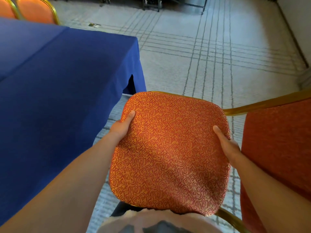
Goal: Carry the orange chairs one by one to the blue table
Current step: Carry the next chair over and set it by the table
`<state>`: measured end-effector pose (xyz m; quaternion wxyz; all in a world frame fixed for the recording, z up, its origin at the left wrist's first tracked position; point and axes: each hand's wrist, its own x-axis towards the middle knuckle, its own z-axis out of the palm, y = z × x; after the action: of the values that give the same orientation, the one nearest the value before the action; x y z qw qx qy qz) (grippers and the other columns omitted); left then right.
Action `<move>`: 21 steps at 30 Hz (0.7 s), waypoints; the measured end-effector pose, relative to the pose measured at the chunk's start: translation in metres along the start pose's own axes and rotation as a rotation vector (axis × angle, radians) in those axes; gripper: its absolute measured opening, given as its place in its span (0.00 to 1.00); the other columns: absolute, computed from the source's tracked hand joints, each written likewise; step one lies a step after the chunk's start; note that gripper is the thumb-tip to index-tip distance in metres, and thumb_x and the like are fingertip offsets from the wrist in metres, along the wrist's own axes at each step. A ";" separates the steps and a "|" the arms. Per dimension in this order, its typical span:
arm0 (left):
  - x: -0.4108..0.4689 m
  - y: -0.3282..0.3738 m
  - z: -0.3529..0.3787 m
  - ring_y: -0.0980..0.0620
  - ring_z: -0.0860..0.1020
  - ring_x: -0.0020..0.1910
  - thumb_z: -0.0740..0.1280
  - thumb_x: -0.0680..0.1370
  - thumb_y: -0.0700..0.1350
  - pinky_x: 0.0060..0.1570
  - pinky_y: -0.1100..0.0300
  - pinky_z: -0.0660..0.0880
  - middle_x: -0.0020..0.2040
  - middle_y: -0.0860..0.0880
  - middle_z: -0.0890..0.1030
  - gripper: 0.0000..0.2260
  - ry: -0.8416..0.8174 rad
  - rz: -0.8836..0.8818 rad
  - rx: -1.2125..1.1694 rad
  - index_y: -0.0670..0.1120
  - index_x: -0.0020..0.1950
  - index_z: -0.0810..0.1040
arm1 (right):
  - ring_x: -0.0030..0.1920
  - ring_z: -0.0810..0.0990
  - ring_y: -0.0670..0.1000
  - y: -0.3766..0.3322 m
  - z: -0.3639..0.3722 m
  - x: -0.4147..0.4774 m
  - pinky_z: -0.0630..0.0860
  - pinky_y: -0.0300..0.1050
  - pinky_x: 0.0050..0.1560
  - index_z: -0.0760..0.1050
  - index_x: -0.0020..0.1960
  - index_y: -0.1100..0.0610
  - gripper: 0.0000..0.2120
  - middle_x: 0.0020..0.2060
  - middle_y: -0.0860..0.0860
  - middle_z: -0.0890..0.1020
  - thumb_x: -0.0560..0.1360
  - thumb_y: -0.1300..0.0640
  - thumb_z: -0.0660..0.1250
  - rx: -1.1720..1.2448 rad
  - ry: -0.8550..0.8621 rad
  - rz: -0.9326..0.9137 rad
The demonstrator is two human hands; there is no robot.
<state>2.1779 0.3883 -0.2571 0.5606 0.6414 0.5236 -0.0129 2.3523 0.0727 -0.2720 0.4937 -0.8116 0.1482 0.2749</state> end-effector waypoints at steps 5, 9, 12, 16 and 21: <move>0.090 0.055 -0.010 0.41 0.73 0.65 0.61 0.62 0.79 0.67 0.47 0.68 0.68 0.44 0.73 0.49 -0.027 -0.043 -0.024 0.47 0.72 0.70 | 0.59 0.78 0.60 -0.053 0.052 0.061 0.72 0.48 0.56 0.75 0.65 0.62 0.40 0.60 0.61 0.79 0.68 0.31 0.69 0.019 0.057 0.029; 0.168 0.089 -0.012 0.42 0.75 0.62 0.62 0.56 0.81 0.67 0.44 0.69 0.66 0.44 0.76 0.53 -0.040 -0.067 -0.032 0.47 0.70 0.72 | 0.62 0.76 0.61 -0.090 0.090 0.110 0.71 0.49 0.59 0.74 0.66 0.63 0.41 0.62 0.61 0.78 0.68 0.31 0.69 0.034 0.090 0.069; 0.219 0.102 -0.005 0.41 0.75 0.62 0.62 0.60 0.79 0.66 0.44 0.70 0.65 0.44 0.76 0.50 -0.042 -0.103 0.000 0.45 0.70 0.71 | 0.63 0.76 0.60 -0.106 0.114 0.148 0.71 0.49 0.62 0.73 0.67 0.63 0.42 0.62 0.59 0.78 0.68 0.31 0.70 0.035 0.114 0.096; 0.286 0.102 0.016 0.41 0.76 0.61 0.62 0.58 0.80 0.64 0.48 0.72 0.64 0.44 0.77 0.51 -0.047 -0.148 0.039 0.46 0.70 0.71 | 0.57 0.79 0.57 -0.105 0.141 0.198 0.73 0.47 0.60 0.78 0.63 0.60 0.38 0.56 0.56 0.81 0.68 0.31 0.70 0.005 0.125 0.147; 0.359 0.083 0.045 0.41 0.76 0.61 0.63 0.64 0.77 0.63 0.48 0.73 0.62 0.44 0.77 0.48 -0.059 -0.223 0.079 0.43 0.70 0.71 | 0.53 0.79 0.55 -0.086 0.173 0.263 0.74 0.47 0.58 0.78 0.61 0.56 0.31 0.51 0.54 0.81 0.70 0.33 0.70 -0.021 0.124 0.182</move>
<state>2.4228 0.6059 -0.4324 0.5452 0.6002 0.5739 -0.1144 2.5564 0.2739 -0.4283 0.4478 -0.8154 0.2487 0.2696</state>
